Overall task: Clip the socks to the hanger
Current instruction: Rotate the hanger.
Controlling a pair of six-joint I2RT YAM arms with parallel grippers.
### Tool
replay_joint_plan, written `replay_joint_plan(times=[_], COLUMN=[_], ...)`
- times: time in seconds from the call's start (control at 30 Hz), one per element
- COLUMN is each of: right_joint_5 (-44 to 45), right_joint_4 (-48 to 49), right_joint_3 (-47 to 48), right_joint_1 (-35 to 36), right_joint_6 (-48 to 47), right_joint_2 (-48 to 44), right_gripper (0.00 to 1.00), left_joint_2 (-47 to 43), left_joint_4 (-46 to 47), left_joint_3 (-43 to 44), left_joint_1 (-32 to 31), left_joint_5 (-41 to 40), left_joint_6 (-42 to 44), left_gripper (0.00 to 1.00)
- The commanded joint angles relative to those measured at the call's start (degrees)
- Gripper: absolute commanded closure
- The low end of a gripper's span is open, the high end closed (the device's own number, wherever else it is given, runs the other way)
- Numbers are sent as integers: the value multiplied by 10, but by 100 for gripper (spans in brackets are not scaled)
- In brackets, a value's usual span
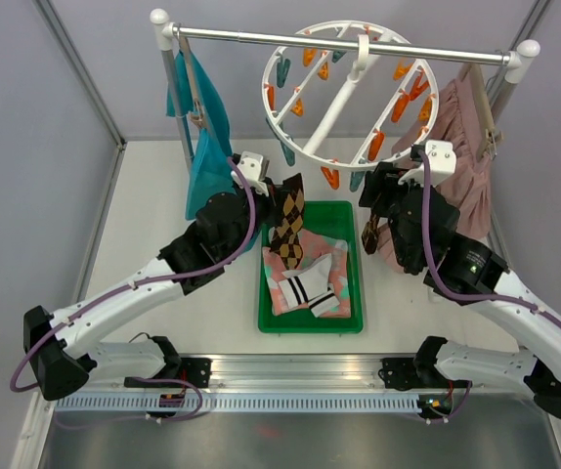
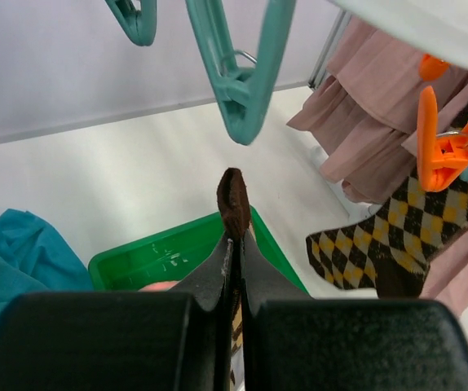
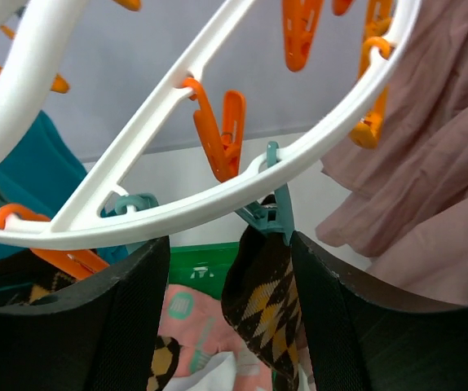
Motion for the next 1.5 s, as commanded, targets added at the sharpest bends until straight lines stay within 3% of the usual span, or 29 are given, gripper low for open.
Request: replay_joint_plan(times=[0.0, 0.4, 0.77, 1.2, 1.47], right_joint_5=[-14, -8, -126, -234, -251], right_joint_4=[0, -26, -37, -29, -8], right_joint_3=[-3, 9, 7, -6, -26], right_joint_1=[-30, -49, -50, -50, -49], right_joint_6=[14, 20, 24, 8, -5], right_joint_2=[1, -43, -98, -124, -99], right_gripper=[32, 32, 33, 33, 36], left_joint_2=[-6, 53, 129, 167, 174], left_joint_4=[-11, -84, -146, -157, -157], left_joint_3=[32, 117, 209, 242, 251], left_joint_1=[0, 0, 0, -2, -5], left_joint_5=[-4, -4, 66, 102, 111], left_joint_6=[27, 71, 102, 104, 102], left_gripper=[98, 98, 98, 98, 98])
